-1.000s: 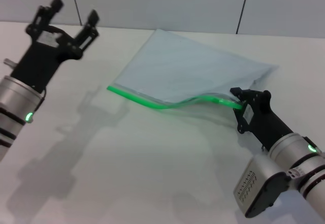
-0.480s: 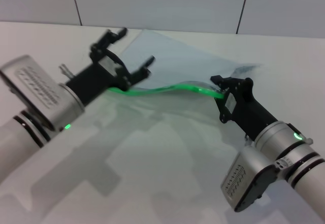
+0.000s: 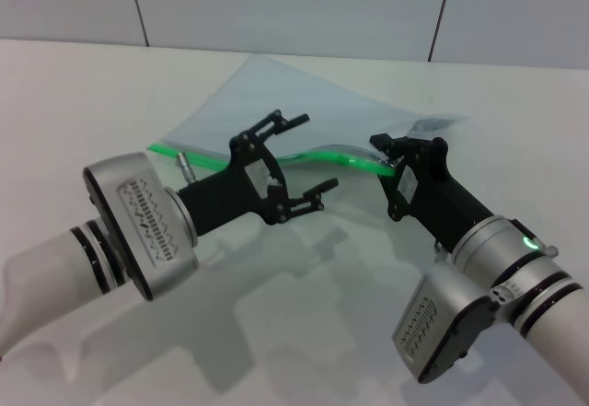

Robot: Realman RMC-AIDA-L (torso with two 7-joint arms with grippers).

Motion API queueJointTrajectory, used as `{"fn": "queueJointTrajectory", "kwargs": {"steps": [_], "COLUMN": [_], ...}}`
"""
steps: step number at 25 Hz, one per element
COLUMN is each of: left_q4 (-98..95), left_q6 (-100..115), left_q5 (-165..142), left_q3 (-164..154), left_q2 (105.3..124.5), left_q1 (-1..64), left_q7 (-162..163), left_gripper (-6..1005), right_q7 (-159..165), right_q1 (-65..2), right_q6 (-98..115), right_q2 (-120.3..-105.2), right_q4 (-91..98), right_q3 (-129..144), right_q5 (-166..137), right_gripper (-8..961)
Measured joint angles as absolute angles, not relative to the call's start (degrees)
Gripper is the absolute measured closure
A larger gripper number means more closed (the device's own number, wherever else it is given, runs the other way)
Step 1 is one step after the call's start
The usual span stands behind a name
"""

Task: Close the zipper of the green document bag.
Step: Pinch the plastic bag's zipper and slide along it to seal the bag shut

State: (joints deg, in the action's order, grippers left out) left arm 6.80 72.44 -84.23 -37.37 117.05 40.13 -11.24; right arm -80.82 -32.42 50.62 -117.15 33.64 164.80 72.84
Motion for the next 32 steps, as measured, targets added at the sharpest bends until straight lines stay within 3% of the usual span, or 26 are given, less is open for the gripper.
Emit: {"fn": "queueJointTrajectory", "kwargs": {"steps": [24,32], "left_q4": [7.5,7.5], "left_q6": [73.7,73.7], "left_q5": [-83.8,-83.9], "left_q3": [-37.6,-37.6], "left_q2": [117.15,117.15], "left_q1": [40.2,40.1], "left_q7": [-21.5,-22.7], "left_gripper": [158,322], "right_q7": [-80.7,-80.7], "right_q1": [-31.6,-31.5], "right_q6": [50.7,50.6], "right_q2": [-117.24,-117.24], "right_q4": [34.5,34.5], "right_q3": [164.8,164.8], "right_q5": [67.2,67.1], "right_gripper": [907,907]}}
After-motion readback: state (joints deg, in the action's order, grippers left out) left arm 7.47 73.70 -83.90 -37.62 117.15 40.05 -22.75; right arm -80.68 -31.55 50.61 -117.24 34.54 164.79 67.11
